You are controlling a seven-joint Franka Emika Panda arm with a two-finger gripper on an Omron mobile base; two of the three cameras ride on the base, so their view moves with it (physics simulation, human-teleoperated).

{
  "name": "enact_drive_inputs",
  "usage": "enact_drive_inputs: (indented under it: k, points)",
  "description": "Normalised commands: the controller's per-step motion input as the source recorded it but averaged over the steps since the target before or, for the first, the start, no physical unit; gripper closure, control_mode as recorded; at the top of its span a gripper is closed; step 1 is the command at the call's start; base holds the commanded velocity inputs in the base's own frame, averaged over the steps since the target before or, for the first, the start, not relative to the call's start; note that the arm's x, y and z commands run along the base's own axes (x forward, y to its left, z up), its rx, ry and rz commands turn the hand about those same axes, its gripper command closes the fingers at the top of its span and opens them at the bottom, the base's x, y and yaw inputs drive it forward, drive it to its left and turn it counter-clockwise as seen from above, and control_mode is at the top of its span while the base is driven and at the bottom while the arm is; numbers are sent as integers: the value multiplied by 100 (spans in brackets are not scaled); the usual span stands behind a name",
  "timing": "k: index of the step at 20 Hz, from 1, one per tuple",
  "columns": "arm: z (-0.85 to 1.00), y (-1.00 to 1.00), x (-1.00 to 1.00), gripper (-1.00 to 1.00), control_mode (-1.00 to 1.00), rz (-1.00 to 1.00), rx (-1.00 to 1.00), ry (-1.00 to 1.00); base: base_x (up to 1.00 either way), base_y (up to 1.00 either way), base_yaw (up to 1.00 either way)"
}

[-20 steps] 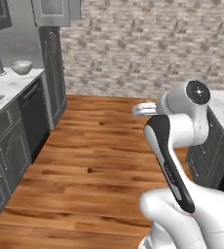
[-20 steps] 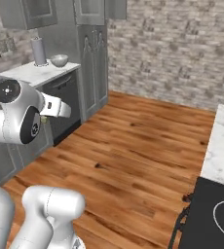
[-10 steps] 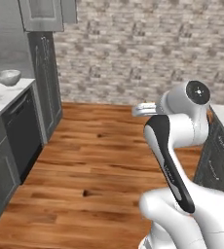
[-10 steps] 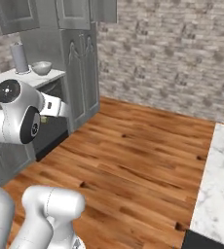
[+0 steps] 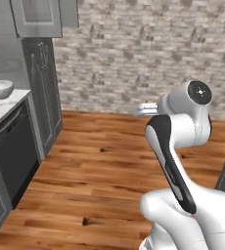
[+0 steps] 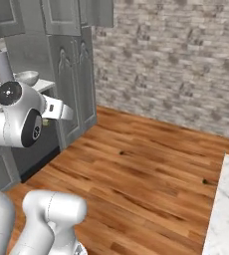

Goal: Pick the egg and butter from the fridge and place them by the bowl for mixing.

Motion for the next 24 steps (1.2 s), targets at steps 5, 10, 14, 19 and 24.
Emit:
enact_drive_inputs:
  k: [5,10,14,19,24]
  points:
    - [0,0,0,100,100,0,0,0,81,9,21]
    - [0,0,0,100,100,0,0,0,69,2,38]
    - [0,0,0,100,100,0,0,0,68,0,43]
    - [0,0,0,100,100,0,0,0,69,7,36]
    - [0,0,0,100,100,0,0,0,68,11,35]
